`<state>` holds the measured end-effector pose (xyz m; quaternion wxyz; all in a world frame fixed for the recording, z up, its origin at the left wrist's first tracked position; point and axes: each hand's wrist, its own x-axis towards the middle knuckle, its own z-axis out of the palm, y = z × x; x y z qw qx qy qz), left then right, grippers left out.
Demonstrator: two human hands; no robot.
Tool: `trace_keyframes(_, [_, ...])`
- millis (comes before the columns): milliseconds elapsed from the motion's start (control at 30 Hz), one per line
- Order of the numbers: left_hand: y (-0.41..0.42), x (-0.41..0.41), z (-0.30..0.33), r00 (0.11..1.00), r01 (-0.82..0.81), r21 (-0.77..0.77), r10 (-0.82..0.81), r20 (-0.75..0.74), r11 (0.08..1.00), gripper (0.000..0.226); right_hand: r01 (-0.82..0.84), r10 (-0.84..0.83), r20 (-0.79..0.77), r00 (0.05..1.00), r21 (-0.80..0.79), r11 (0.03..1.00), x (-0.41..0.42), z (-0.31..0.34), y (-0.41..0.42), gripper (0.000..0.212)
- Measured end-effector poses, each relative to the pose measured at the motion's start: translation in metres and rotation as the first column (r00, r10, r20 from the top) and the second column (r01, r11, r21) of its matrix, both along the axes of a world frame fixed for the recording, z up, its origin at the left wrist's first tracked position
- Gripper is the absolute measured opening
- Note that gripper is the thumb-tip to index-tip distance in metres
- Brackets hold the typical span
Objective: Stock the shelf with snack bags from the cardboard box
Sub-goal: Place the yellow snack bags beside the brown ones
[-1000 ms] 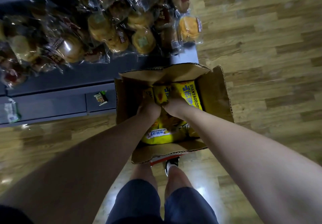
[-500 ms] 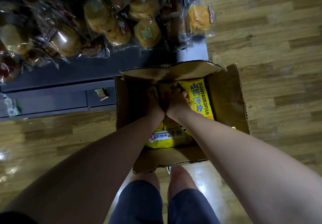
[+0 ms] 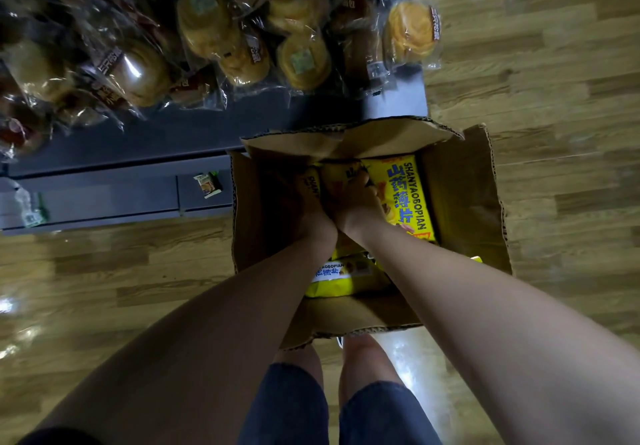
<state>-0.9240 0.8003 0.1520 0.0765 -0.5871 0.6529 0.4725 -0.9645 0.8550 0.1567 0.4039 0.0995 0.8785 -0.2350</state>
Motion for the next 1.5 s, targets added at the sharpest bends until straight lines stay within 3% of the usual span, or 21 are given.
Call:
trace_keyframes(67, [0.000,-0.003,0.007,0.989,-0.141,0.109,0.146,-0.036,0.984,0.064,0.010,-0.010,-0.013,1.000,-0.014,1.000,0.000,0.002,0.001,0.084])
trace_keyframes(167, [0.000,-0.007,0.021,0.973,-0.219,0.195,0.229,-0.033,0.956,0.062,0.021,-0.023,-0.038,0.999,-0.041,0.999,-0.001,0.009,0.004,0.087])
trace_keyframes(300, [0.001,-0.006,0.037,0.992,0.122,0.147,-0.116,-0.049,0.981,0.059,0.029,-0.033,-0.039,0.999,-0.112,0.993,-0.001,0.017,0.011,0.086])
trace_keyframes(400, [-0.002,-0.001,0.054,0.918,0.397,0.032,-0.396,-0.015,0.917,0.078,0.092,-0.096,-0.006,0.995,-0.217,0.972,-0.004,0.024,0.020,0.077])
trace_keyframes(600, [-0.008,0.003,0.074,0.906,0.422,0.005,-0.421,-0.040,0.907,0.090,0.154,-0.162,0.011,0.987,-0.390,0.908,-0.006,0.049,0.029,0.059])
trace_keyframes(767, [-0.009,0.008,0.099,0.909,0.416,-0.022,-0.416,-0.033,0.909,0.080,0.135,-0.159,-0.018,0.987,-0.440,0.888,-0.005,0.077,0.036,0.057])
trace_keyframes(1033, [-0.011,0.017,0.144,0.876,0.463,-0.106,-0.472,-0.092,0.880,0.066,-0.017,-0.051,-0.127,0.991,-0.488,0.872,-0.007,0.139,0.058,0.064])
trace_keyframes(1167, [-0.013,0.025,0.173,0.848,0.493,-0.190,-0.518,-0.112,0.849,0.075,-0.094,-0.006,-0.199,0.980,-0.492,0.866,-0.005,0.171,0.063,0.037])
trace_keyframes(1333, [-0.023,0.038,0.209,0.842,0.475,-0.326,-0.530,-0.103,0.817,0.069,-0.253,0.112,-0.307,0.945,-0.469,0.846,0.002,0.211,0.059,0.046])
trace_keyframes(1500, [-0.041,0.066,0.243,0.782,0.332,-0.516,-0.536,-0.318,0.790,0.069,-0.440,0.231,-0.458,0.858,-0.425,0.791,0.009,0.256,0.041,0.066])
